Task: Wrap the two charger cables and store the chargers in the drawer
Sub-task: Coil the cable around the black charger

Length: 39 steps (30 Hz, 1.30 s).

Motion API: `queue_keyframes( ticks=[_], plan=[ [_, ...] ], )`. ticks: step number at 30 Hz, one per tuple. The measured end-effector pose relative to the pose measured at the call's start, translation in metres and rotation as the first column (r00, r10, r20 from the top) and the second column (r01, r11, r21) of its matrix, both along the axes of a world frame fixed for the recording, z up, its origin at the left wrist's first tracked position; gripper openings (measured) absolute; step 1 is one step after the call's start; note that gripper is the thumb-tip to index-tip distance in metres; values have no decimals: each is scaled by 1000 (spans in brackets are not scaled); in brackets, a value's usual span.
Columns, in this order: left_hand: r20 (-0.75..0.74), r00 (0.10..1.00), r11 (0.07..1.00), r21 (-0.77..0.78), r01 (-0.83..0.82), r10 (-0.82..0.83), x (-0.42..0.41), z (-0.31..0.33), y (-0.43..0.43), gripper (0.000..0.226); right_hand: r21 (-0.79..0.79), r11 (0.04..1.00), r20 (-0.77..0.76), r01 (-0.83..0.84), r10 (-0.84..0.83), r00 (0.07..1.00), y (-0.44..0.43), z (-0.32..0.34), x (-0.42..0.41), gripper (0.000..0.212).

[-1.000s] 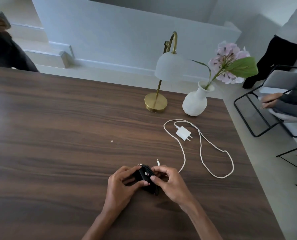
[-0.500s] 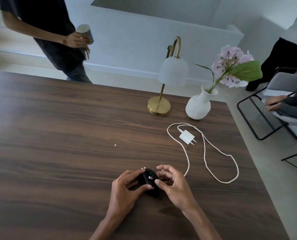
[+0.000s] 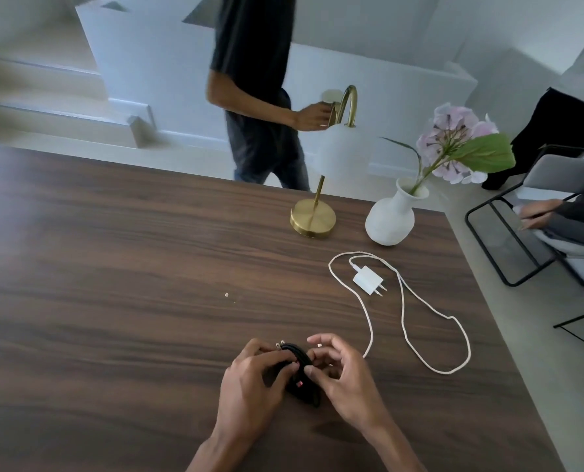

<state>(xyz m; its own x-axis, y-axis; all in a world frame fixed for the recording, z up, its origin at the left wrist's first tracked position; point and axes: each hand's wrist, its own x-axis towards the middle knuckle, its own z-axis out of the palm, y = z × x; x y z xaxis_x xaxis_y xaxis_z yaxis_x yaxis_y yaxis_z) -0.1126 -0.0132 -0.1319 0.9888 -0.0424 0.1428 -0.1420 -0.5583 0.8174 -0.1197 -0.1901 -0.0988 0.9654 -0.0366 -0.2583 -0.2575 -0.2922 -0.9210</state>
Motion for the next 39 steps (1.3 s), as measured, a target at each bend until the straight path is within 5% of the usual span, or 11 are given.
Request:
queue_keyframes(
  ticks=[3,11,22,39],
  plan=[
    [-9,1000,999,36,7,-7,-1,1,-5,14,-8,1000,9,-3,4,1000,0,1,1,38],
    [-145,989,986,-166,11,-35,3,-3,-2,23,-32,997,7,-65,65,998,2,2,2,29],
    [-136,988,995,-80,56,-66,7,2,-6,9,51,997,-6,-62,63,998,-4,-3,4,36],
    [-159,987,981,-181,-66,37,3,-10,-8,18,-58,990,78,131,-126,989,6,-14,-8,26]
  ],
)
